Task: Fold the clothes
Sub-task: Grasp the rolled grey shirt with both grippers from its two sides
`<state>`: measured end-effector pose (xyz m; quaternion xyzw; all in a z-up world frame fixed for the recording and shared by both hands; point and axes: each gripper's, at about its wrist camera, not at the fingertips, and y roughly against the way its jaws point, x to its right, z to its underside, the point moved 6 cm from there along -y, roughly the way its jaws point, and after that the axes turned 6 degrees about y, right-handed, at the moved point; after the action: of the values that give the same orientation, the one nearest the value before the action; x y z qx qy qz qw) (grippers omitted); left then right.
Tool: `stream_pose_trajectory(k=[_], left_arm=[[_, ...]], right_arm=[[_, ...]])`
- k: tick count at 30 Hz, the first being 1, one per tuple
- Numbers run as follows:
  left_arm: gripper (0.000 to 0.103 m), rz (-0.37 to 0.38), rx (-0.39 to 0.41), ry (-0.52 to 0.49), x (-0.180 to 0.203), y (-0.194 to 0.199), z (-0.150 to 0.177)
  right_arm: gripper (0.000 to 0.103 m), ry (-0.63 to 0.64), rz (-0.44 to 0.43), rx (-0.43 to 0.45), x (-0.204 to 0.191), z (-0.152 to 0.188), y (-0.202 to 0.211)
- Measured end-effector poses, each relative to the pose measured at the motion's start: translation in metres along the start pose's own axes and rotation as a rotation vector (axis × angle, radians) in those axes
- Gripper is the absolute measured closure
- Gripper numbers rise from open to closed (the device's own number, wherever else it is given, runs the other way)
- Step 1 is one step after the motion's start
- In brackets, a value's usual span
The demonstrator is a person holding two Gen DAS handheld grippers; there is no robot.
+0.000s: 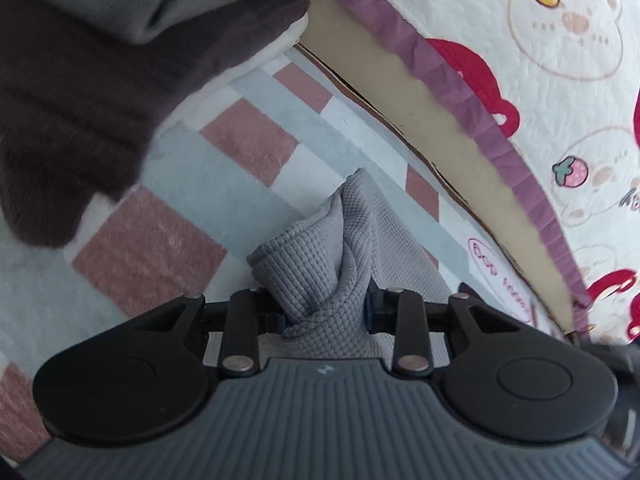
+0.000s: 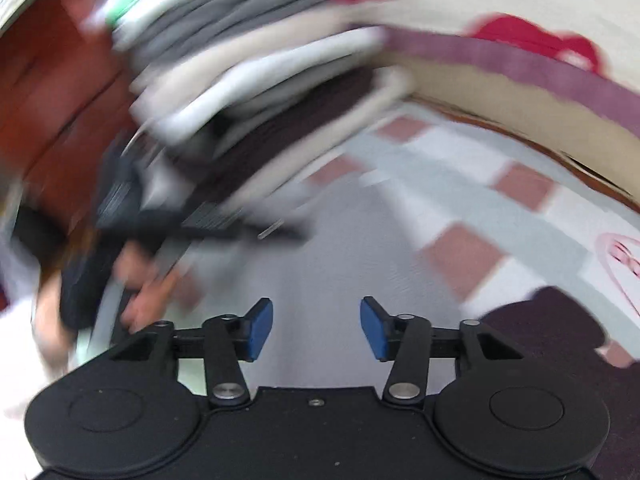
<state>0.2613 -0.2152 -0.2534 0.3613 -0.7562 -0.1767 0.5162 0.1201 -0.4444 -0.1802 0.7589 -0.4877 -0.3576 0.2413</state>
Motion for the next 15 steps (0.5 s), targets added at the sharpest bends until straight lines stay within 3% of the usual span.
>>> stream_pose_trajectory(k=[2,5,8,10,12,15], left_arm=[[0.071,0.006,-0.011,0.004,-0.003,0.002,0.003],[0.068,0.010,-0.041,0.064,-0.007,0.007,0.006],[0.068,0.026,-0.056,0.119,-0.011,0.010,0.008],[0.067,0.023,-0.062,0.139,-0.014,0.009,0.010],[0.067,0.037,-0.086,0.193,-0.019,0.009,0.016],[0.067,0.119,-0.200,0.333,-0.025,0.003,0.034]], right_arm=[[0.048,0.062,0.028,-0.045,0.019,-0.011,-0.011],[0.049,0.124,-0.013,-0.165,0.029,-0.013,-0.036],[0.049,0.209,0.000,-0.238,0.028,-0.012,-0.061],[0.042,0.255,0.037,-0.267,0.032,-0.011,-0.076],[0.035,0.183,-0.033,-0.302,0.042,-0.007,-0.086],[0.033,0.117,-0.121,-0.335,0.052,-0.004,-0.097]])
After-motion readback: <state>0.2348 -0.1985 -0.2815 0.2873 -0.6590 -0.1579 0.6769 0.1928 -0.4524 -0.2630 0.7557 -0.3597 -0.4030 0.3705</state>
